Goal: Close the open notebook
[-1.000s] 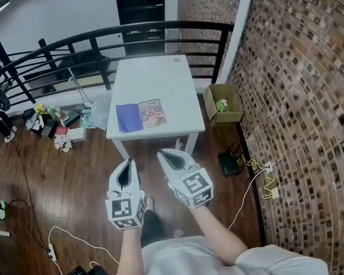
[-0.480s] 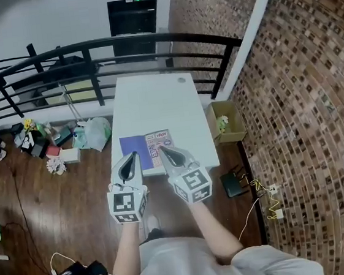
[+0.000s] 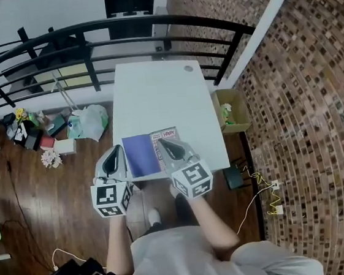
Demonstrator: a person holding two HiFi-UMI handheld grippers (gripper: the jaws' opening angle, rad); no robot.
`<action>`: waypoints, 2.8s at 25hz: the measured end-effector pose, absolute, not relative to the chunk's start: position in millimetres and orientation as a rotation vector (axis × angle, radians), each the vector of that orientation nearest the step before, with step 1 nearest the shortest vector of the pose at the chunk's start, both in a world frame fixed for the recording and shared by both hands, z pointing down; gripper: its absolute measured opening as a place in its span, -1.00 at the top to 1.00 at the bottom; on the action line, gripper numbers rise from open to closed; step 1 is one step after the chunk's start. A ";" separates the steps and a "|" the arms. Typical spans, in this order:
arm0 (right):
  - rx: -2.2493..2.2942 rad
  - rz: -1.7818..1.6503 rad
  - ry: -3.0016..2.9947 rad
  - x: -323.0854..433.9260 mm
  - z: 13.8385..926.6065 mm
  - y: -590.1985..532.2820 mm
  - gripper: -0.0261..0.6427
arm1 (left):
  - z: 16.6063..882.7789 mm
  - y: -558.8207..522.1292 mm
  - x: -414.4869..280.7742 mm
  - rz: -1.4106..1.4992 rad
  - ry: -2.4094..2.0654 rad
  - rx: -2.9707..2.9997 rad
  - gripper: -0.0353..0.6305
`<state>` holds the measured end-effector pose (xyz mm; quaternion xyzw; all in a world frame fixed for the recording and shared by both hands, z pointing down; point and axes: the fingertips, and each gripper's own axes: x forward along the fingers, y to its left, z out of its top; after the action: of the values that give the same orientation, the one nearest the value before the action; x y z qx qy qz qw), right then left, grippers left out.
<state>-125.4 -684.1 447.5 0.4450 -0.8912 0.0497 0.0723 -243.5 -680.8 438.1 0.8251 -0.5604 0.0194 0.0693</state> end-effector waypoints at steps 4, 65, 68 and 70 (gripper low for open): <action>1.304 0.194 -2.684 -127.5 460.2 -719.0 0.96 | 465.5 -710.1 -261.1 0.131 -1.658 2.408 0.85; 1.517 0.459 -2.454 35.2 531.9 -751.3 0.96 | 697.5 -680.2 -11.6 0.395 -0.661 2.009 0.82; 1.567 0.479 -2.429 54.9 536.3 -747.3 0.96 | 723.8 -683.4 7.3 0.472 -0.665 1.991 0.80; 1.595 0.495 -2.418 64.8 539.8 -744.6 0.96 | 740.4 -684.8 16.8 0.499 -0.669 1.960 0.76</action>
<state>64.8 -744.6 539.8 0.5399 -0.8186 0.1677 0.1014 16.8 -684.8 740.4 0.8049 -0.2749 0.2050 0.4843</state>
